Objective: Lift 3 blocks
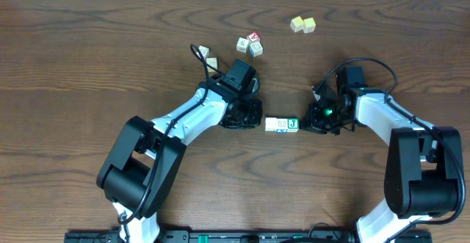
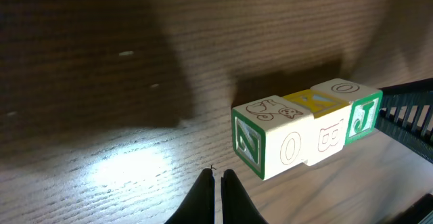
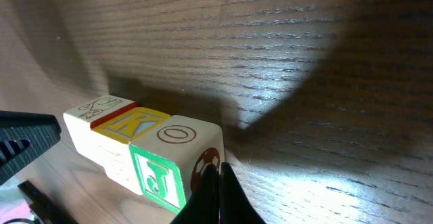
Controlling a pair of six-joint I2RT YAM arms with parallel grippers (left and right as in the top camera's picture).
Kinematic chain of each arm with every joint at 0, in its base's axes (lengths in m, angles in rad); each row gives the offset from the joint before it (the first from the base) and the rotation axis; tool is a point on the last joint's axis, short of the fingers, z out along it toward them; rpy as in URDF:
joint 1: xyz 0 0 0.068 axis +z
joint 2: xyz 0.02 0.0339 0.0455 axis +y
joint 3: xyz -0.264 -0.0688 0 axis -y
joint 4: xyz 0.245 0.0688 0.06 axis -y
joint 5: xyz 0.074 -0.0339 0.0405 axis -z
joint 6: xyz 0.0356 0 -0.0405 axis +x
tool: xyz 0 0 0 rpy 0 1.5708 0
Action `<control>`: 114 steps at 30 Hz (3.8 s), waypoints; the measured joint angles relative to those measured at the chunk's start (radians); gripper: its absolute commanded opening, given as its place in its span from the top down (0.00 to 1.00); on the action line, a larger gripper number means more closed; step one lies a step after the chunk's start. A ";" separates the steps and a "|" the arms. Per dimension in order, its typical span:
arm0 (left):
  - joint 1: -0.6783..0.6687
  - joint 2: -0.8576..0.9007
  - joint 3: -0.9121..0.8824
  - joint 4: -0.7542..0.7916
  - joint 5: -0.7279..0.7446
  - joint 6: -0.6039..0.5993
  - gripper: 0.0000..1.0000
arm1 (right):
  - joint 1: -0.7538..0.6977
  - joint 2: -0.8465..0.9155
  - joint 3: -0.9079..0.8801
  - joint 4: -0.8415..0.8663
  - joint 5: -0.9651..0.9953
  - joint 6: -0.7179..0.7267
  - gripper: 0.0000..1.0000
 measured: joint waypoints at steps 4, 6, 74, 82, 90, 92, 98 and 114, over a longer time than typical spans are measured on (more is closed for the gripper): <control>0.000 0.010 0.000 0.013 0.005 -0.001 0.93 | 0.000 0.000 0.000 0.000 -0.003 0.000 0.99; 0.000 0.023 0.000 0.019 0.021 -0.001 0.93 | 0.000 0.000 0.000 0.000 -0.003 0.000 0.99; 0.000 0.075 0.000 0.079 0.093 0.000 0.93 | 0.000 0.000 0.000 0.013 -0.019 0.008 0.99; 0.000 0.075 0.000 0.071 0.101 0.000 0.93 | 0.000 0.000 0.000 0.017 -0.019 0.008 0.99; 0.000 0.075 0.000 0.071 0.101 0.000 0.93 | 0.000 0.000 0.000 0.018 -0.019 0.008 0.99; 0.000 0.075 0.000 0.071 0.101 0.000 0.93 | 0.000 0.000 0.000 0.018 -0.022 0.008 0.99; 0.002 0.075 0.000 0.070 0.101 0.000 0.93 | 0.000 0.000 0.000 0.026 -0.029 0.008 0.99; 0.003 0.075 0.000 0.068 0.101 0.004 0.93 | 0.000 0.000 0.000 0.033 -0.039 0.008 0.99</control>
